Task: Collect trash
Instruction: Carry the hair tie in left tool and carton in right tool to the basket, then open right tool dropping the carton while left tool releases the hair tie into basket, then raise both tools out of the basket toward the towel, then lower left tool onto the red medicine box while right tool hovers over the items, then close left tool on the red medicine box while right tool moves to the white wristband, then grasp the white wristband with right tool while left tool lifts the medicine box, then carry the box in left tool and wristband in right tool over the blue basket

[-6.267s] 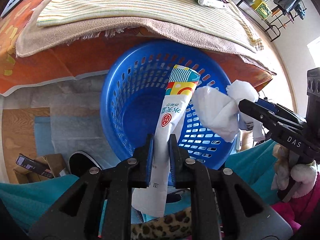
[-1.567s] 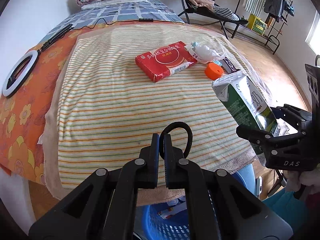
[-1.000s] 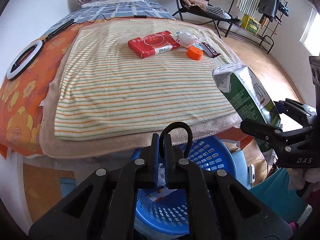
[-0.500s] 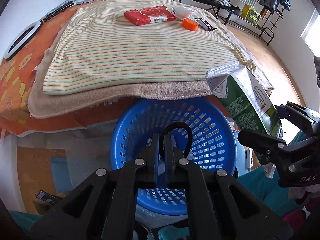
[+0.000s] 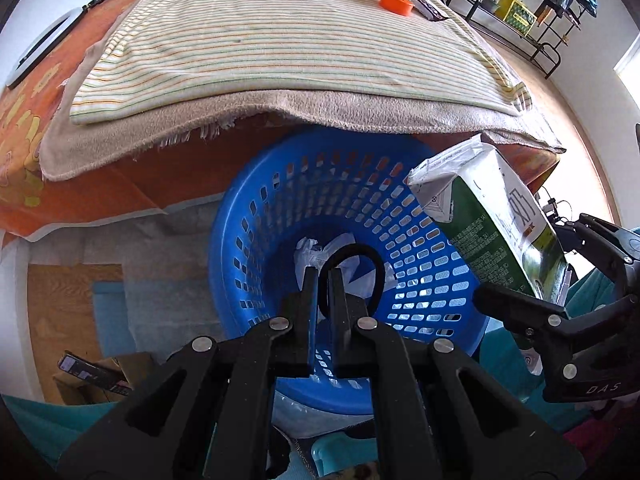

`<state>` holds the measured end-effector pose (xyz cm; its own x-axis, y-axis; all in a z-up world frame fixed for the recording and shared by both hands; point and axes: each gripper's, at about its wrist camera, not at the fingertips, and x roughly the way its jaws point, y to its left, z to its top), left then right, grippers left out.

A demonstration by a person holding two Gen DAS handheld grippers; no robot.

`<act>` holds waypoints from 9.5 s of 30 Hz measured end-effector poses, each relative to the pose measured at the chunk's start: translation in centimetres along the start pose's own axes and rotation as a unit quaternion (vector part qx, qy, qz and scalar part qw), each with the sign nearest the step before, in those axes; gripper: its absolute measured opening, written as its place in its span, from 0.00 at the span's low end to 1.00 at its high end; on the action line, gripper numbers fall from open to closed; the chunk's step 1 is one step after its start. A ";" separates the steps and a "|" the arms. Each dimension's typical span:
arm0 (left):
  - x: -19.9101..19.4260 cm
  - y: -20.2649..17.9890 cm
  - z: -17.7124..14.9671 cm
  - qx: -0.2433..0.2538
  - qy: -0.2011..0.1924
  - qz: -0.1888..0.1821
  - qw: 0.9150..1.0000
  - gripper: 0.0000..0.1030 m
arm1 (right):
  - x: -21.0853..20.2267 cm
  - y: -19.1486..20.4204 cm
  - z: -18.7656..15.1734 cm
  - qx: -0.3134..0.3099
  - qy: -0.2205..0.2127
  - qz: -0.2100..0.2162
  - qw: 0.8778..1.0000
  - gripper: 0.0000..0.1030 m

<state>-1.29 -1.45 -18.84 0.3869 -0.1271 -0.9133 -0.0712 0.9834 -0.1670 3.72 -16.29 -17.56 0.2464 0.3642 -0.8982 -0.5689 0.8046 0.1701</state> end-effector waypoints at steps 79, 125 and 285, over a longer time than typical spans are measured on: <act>-2.8 0.2 14.6 0.046 -0.068 -0.025 0.996 0.72 | -3.5 -8.7 5.2 0.122 -0.075 -0.011 0.990 0.86; 10.6 2.9 37.1 0.061 0.020 -0.076 0.995 0.76 | -0.4 -20.2 19.9 0.143 -0.130 -0.035 0.981 0.93; 0.4 0.2 -0.5 -0.006 0.028 0.028 0.999 0.86 | 0.3 -4.5 2.1 0.079 -0.060 0.049 0.994 0.02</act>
<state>-1.62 -1.35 -19.40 0.3301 -0.0799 -0.9405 -0.1021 0.9875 -0.1197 8.01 -18.85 -17.73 0.2928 0.4897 -0.8212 -0.4660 0.8231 0.3246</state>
